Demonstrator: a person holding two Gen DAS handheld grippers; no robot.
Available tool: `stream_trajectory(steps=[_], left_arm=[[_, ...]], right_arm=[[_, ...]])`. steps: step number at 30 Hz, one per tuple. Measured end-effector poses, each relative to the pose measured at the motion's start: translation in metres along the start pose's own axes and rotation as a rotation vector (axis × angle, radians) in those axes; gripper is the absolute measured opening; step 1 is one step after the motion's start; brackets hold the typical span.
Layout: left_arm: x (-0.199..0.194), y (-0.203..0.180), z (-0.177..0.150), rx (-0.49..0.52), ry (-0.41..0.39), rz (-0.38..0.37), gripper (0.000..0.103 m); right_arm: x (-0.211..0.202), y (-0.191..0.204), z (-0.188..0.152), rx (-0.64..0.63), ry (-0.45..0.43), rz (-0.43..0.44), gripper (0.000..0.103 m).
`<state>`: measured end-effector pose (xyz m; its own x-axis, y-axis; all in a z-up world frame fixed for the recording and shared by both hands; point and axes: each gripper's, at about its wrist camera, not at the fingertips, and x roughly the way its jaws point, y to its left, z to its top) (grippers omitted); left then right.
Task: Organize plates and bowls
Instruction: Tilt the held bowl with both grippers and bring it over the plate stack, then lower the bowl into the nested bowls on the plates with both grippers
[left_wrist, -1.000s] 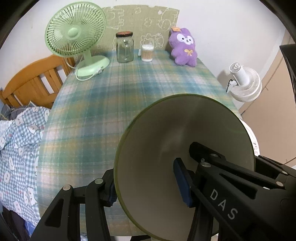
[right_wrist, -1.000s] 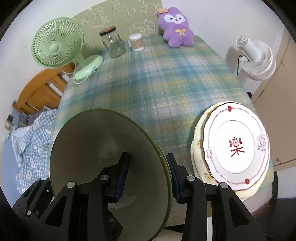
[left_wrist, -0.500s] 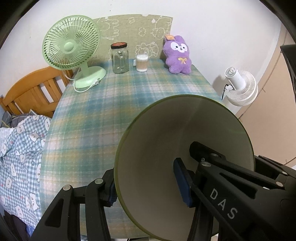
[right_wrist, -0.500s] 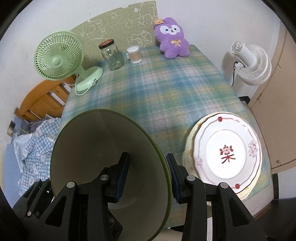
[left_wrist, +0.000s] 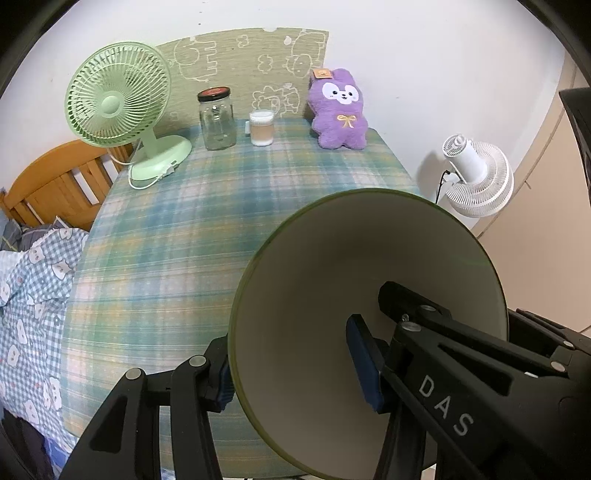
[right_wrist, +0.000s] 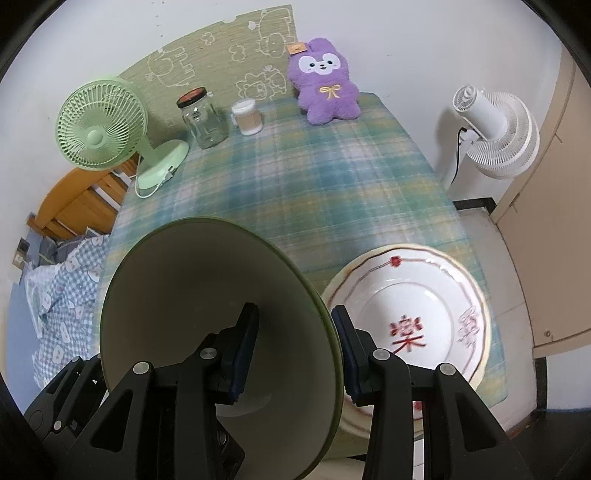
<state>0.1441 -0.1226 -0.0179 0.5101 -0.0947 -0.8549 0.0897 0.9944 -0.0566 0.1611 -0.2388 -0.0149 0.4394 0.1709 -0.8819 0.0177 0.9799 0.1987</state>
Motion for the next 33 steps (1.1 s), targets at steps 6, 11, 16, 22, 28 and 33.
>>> stream_trajectory(steps=[6, 11, 16, 22, 28, 33], left_arm=[[0.011, -0.032, 0.005, -0.013, 0.010, 0.001, 0.054], [0.021, -0.055, 0.006, -0.025, 0.020, 0.001, 0.054], [0.033, -0.075, 0.005, -0.043, 0.036, 0.004, 0.054], [0.049, -0.091, 0.000, -0.071, 0.065, 0.015, 0.054], [0.067, -0.102, -0.010, -0.103, 0.106, 0.025, 0.054], [0.074, -0.109, -0.014, -0.114, 0.107, 0.044, 0.054]], right_arm=[[0.002, -0.033, 0.009, -0.011, 0.010, -0.002, 0.044], [0.006, -0.059, 0.014, -0.022, 0.018, -0.006, 0.044], [0.014, -0.083, 0.017, -0.037, 0.034, -0.006, 0.044], [0.028, -0.104, 0.016, -0.058, 0.069, -0.002, 0.044], [0.046, -0.120, 0.012, -0.077, 0.117, 0.002, 0.044], [0.056, -0.125, 0.009, -0.092, 0.128, 0.010, 0.044]])
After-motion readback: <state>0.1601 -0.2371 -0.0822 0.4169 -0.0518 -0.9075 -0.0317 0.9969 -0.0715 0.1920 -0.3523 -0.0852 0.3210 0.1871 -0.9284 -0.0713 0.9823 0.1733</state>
